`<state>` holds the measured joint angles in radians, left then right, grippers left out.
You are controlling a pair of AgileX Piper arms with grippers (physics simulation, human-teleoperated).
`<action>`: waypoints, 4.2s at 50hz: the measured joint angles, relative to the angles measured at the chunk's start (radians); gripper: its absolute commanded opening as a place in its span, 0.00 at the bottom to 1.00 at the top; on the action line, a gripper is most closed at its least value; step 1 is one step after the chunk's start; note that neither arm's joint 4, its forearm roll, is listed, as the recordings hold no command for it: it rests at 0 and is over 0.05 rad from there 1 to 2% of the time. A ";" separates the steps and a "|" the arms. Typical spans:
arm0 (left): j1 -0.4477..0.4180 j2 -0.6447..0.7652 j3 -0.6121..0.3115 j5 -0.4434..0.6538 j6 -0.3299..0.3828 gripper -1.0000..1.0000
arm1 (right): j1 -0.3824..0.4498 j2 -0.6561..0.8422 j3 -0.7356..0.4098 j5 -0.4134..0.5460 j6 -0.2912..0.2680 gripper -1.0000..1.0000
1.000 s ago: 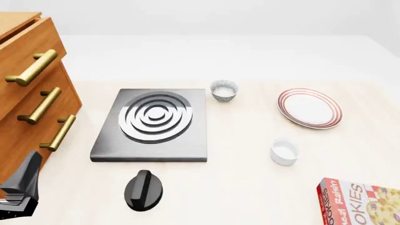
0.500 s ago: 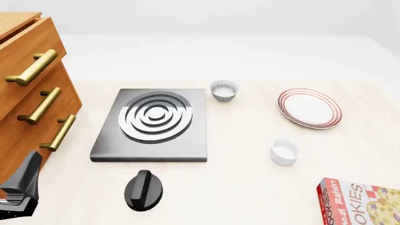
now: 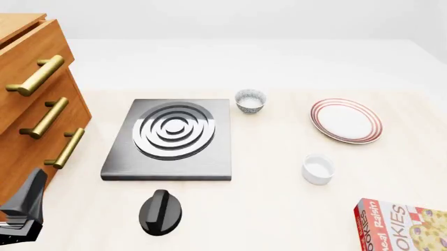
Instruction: Pick the akita bowl next to the cookies box and place it on the plate.
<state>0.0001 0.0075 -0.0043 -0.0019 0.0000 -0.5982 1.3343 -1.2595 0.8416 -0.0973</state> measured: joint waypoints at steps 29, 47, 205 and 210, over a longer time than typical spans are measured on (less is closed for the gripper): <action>0.000 0.000 0.000 0.000 0.000 1.00 | -0.080 0.137 -0.127 0.025 -0.024 1.00; 0.000 0.000 0.000 0.000 0.000 1.00 | -0.114 0.227 -0.204 0.029 -0.035 1.00; 0.000 0.000 0.000 0.000 0.000 1.00 | -0.306 0.743 -0.422 -0.124 -0.048 1.00; 0.000 0.000 0.000 0.000 0.000 1.00 | -0.305 0.750 -0.420 -0.129 -0.050 1.00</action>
<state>0.0001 0.0075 -0.0043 -0.0019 0.0000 -0.9032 2.0843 -1.6793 0.7127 -0.1477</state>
